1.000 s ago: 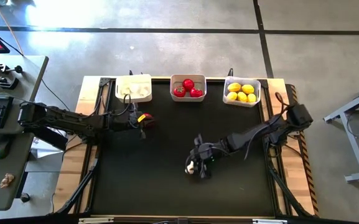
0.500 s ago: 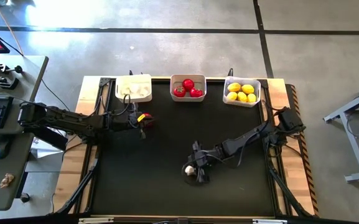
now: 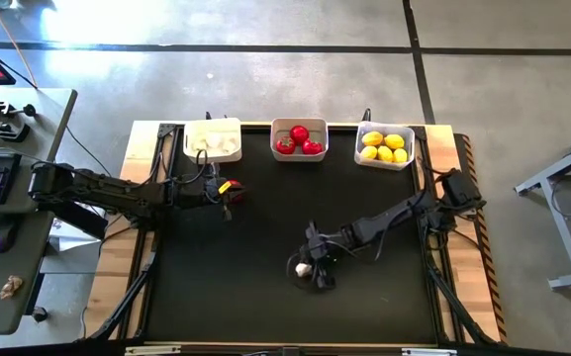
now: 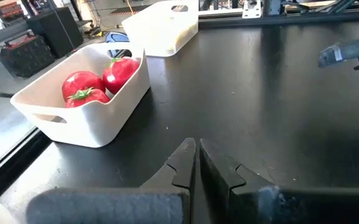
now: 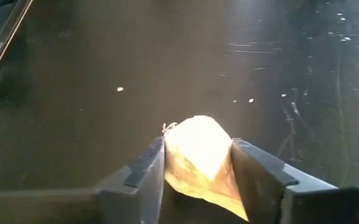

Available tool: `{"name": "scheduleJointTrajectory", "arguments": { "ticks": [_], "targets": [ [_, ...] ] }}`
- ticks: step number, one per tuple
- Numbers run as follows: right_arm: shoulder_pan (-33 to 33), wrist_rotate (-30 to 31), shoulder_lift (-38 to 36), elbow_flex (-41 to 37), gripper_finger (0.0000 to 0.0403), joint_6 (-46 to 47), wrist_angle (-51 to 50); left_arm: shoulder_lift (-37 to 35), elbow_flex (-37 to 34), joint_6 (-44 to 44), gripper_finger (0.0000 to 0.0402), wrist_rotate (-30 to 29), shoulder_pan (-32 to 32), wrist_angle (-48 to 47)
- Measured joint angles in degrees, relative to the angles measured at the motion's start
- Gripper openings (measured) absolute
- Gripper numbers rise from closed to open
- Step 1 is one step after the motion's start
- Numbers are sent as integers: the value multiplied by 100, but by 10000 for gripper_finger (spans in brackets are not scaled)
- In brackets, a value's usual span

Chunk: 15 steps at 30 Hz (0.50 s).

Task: Sort produce into baskets
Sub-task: Put the garlic into the white bin

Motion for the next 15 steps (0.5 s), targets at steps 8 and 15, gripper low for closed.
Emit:
{"name": "scheduleJointTrajectory", "arguments": {
  "ticks": [8, 15],
  "targets": [
    [-384, 100, -113, -14, 107, -250, -70, 0, 0, -35, 9, 23, 0, -7],
    [-950, 807, -299, -28, 95, -1021, 23, 0, 0, -454, 10, 1169, 111, -56]
  ]
}}
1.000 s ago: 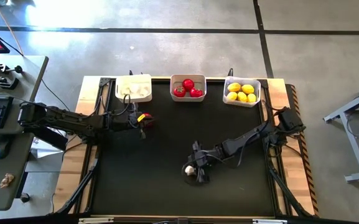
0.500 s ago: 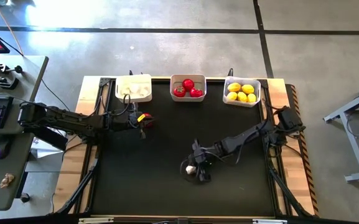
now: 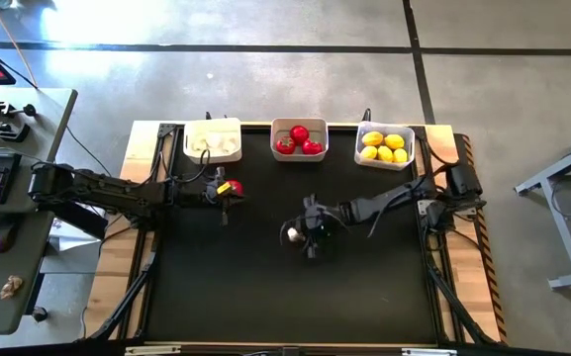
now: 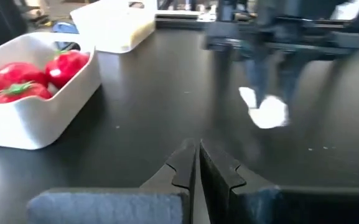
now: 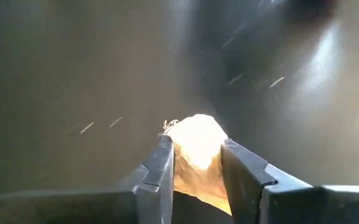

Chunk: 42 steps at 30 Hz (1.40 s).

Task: Sort produce into baskets
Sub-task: Put the garlic into the white bin

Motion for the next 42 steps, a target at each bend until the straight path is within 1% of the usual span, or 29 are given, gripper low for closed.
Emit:
{"name": "scheduleJointTrajectory", "arguments": {
  "ticks": [2, 6, 9, 11, 15, 19, 22, 26, 31, 34, 38, 42],
  "targets": [
    [-184, 60, 8, 0, 94, -280, 428, 0, 0, 93, 13, 43, -34, 55],
    [-553, 63, 48, 0, 94, -710, 1740, 2, 2, 389, 32, 2, -120, 104],
    [-795, 97, 48, 7, 93, -872, 2765, 2, 2, 446, 58, -129, -172, 129],
    [-926, 63, 48, 9, 93, -928, 3231, 2, 0, 405, 79, -135, -175, 184],
    [-1100, -360, 48, 9, 93, -904, 3651, 2, 2, 403, 124, -171, -276, 480],
    [-1094, -471, 48, 9, 93, -868, 4086, 2, 34, 535, 161, -490, -412, 810],
    [-1072, -572, 48, 9, 93, -519, 4463, 2, 164, 567, 180, -701, -491, 845],
    [-1072, -592, 48, 9, 93, 259, 5152, 2, 343, 799, 192, -749, -544, 910],
    [-1076, -590, 48, 11, 93, 906, 5980, 2, 395, 1212, 193, -740, -544, 1777],
    [-1074, -589, 48, 11, 93, 1031, 6334, 2, 418, 1537, 193, -738, -536, 2202],
    [-1074, -588, 48, 42, 93, 1058, 6718, 67, 673, 1706, 193, -703, -479, 2188],
    [-1074, -700, 48, 301, 93, 1040, 6688, 386, 1084, 1763, 193, -668, -417, 2185]
  ]
}}
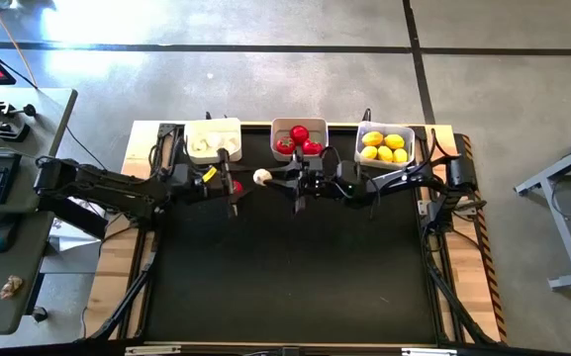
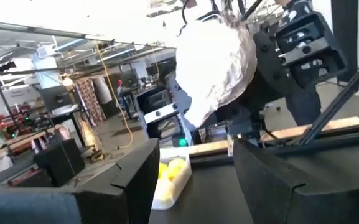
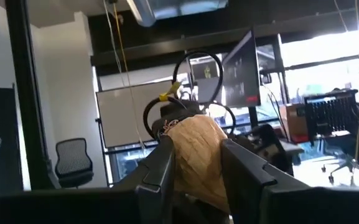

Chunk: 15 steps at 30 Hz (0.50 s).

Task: Sort produce into baskets
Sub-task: Put the garlic into the white bin

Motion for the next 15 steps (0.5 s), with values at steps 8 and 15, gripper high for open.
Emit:
{"name": "scheduleJointTrajectory", "arguments": {
  "ticks": [8, 15],
  "targets": [
    [2, -119, -2, 180, 93, -14, -34, 661, 584, 150, 177, 253, 44, 126],
    [2, -119, -2, 180, 93, -17, -47, 796, 580, 145, 131, 253, 44, 566]
  ]
}}
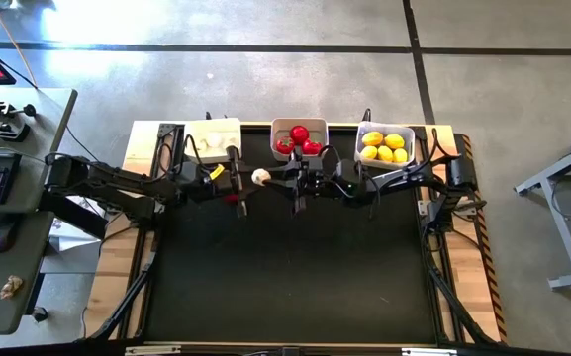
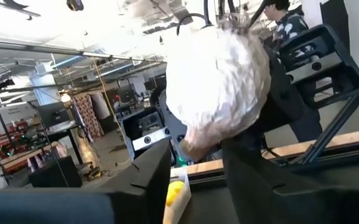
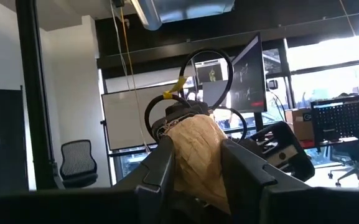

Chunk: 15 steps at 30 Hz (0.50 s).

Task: Sort produce into baskets
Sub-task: Put the garlic into the white bin

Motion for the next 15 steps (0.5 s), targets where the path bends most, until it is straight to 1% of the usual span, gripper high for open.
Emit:
{"name": "scheduleJointTrajectory", "arguments": {
  "ticks": [7, 13, 15],
  "targets": [
    [0, 43, -2, 0, 93, -104, -2, -2, 0, -8, 77, 133, -27, 61],
    [-2, 148, -18, 0, 94, -172, -135, 0, -11, 63, 13, 156, -26, 116],
    [3, 187, -20, 0, 94, -316, -196, 0, -15, 142, 7, 172, -26, 115]
  ]
}}
